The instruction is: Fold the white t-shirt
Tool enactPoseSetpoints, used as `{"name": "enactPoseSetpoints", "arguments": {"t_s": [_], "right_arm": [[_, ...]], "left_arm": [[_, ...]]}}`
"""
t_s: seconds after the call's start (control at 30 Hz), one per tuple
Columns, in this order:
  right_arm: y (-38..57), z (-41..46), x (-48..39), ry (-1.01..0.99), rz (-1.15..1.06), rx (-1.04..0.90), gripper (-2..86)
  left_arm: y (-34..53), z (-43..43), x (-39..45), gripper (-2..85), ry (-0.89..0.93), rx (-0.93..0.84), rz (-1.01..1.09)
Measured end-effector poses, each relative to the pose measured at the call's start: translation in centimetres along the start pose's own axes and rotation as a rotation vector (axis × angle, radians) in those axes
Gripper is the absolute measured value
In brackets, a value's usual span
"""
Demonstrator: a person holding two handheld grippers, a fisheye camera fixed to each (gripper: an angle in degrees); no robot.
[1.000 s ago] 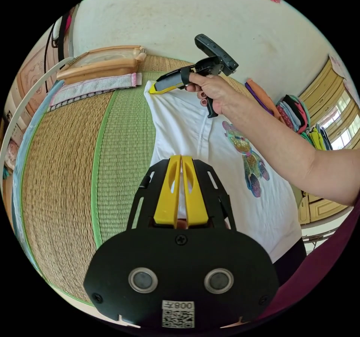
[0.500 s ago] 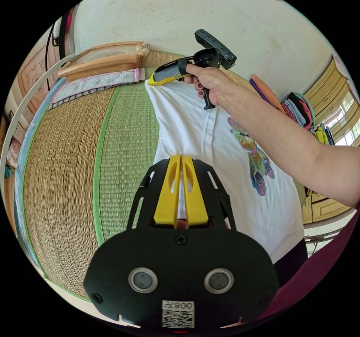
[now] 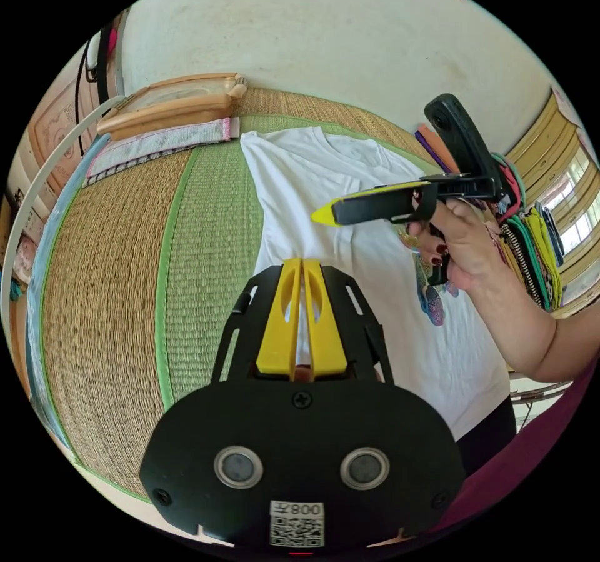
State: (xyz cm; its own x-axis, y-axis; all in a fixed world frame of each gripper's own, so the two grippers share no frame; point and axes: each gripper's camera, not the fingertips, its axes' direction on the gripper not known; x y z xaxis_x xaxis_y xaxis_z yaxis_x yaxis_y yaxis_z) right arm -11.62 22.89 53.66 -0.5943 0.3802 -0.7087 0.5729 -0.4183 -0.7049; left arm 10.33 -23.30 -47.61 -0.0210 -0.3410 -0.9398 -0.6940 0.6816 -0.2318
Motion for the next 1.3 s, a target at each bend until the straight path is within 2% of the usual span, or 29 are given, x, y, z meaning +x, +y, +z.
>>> {"name": "enactPoseSetpoints", "arguments": {"t_s": [0.03, 0.23, 0.4, 0.63, 0.77, 0.87, 0.93, 1.13, 1.3], "right_arm": [[0.3, 1.6, -0.6, 0.053, -0.007, -0.06, 0.0], [1.2, 0.0, -3.2, 0.1, -0.042, 0.008, 0.1], [4.9, -3.0, -3.8, 0.122, 0.021, 0.035, 0.0], [16.3, -14.3, -1.5, 0.336, 0.294, 0.168, 0.1], [22.6, -17.8, 2.3, 0.453, 0.488, 0.193, 0.1], [25.0, -17.6, 5.5, 0.357, 0.572, 0.141, 0.1], [26.1, -18.5, 5.6, 0.306, 0.599, 0.181, 0.1], [30.3, -22.8, 1.0, 0.26, 0.585, 0.279, 0.1], [36.7, -25.1, -5.1, 0.266, 0.565, 0.298, 0.1]], "left_arm": [[0.2, 0.1, 0.2, 0.2, -0.005, -0.017, 0.008], [1.7, -1.0, 0.7, 0.2, -0.055, -0.005, 0.033], [3.1, -1.8, 0.5, 0.2, -0.057, -0.01, 0.049], [6.4, -4.8, -1.3, 0.2, -0.046, 0.102, -0.019], [7.3, -5.0, -3.5, 0.1, 0.016, 0.07, -0.077], [8.3, -5.7, -5.5, 0.1, 0.105, 0.057, -0.144], [10.1, -7.6, -7.3, 0.1, 0.227, 0.093, -0.219], [18.1, -13.2, -9.1, 0.1, 0.37, 0.127, -0.325], [25.8, -17.1, -8.4, 0.2, 0.349, 0.041, -0.351]]}}
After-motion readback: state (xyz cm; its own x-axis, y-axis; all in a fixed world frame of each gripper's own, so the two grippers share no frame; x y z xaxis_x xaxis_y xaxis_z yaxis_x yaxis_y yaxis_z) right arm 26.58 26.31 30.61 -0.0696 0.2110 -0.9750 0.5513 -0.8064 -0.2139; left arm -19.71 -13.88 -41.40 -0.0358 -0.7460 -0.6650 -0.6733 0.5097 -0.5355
